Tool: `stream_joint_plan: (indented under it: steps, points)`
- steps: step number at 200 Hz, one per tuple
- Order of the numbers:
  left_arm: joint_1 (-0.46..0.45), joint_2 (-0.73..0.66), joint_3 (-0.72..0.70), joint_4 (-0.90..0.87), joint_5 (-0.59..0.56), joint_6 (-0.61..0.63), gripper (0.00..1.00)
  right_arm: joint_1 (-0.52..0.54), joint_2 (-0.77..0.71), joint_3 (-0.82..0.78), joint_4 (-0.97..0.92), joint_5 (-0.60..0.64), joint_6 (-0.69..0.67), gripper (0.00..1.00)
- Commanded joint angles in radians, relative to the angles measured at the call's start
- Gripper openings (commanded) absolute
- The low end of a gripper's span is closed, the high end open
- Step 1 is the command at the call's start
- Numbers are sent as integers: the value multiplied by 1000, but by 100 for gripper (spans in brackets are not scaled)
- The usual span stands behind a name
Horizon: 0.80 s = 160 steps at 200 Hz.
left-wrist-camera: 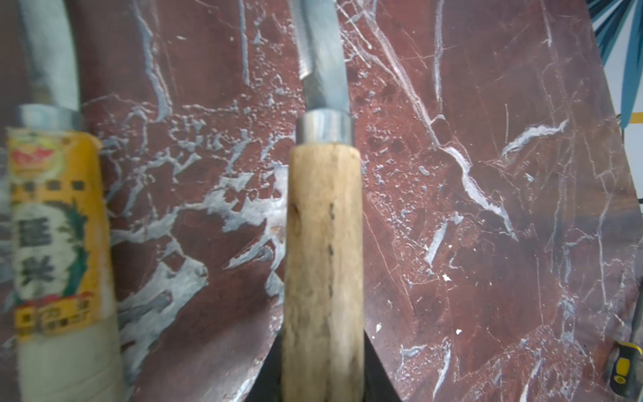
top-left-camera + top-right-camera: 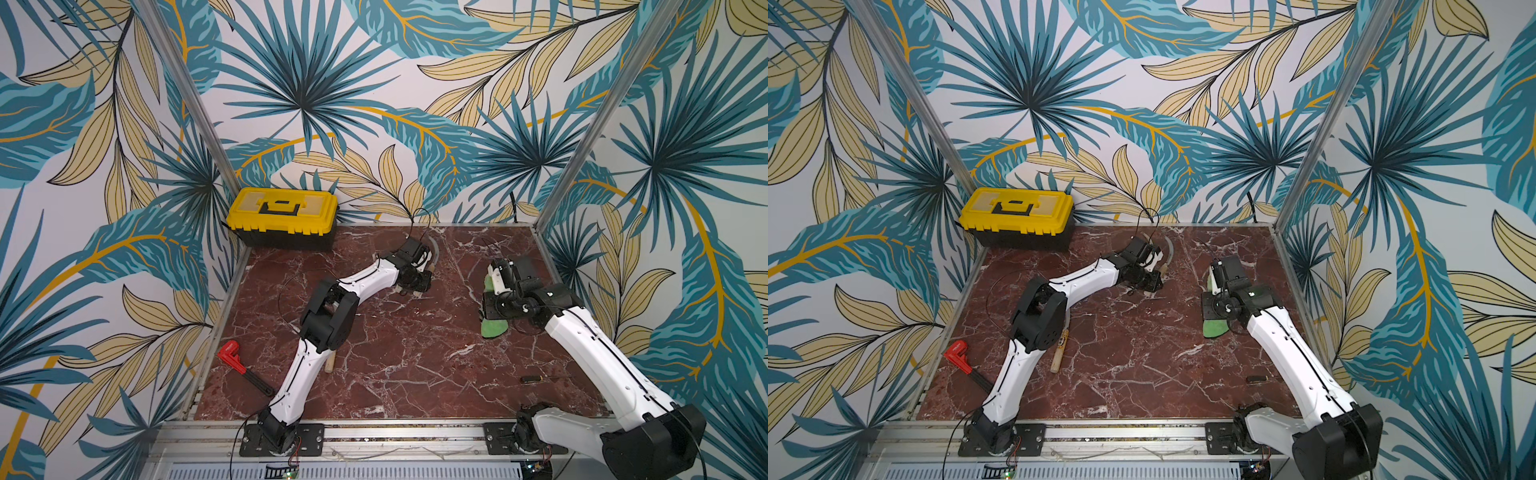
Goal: Wipe small sickles with rags
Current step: Place the small sickle at the center of the board.
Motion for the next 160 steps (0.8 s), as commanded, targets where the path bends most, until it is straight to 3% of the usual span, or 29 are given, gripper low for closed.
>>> stream_joint_plan:
  steps: [1,66,160]
  points:
    - [-5,26,50,-42,-32,-8,9,-2,-16,-22,32,-25,17,10]
    - [-13,107,146,-96,-37,-13,12,-2,-18,-41,45,-45,11,10]
    - [-13,145,204,-127,-43,-26,28,-4,12,-38,68,-95,-9,11]
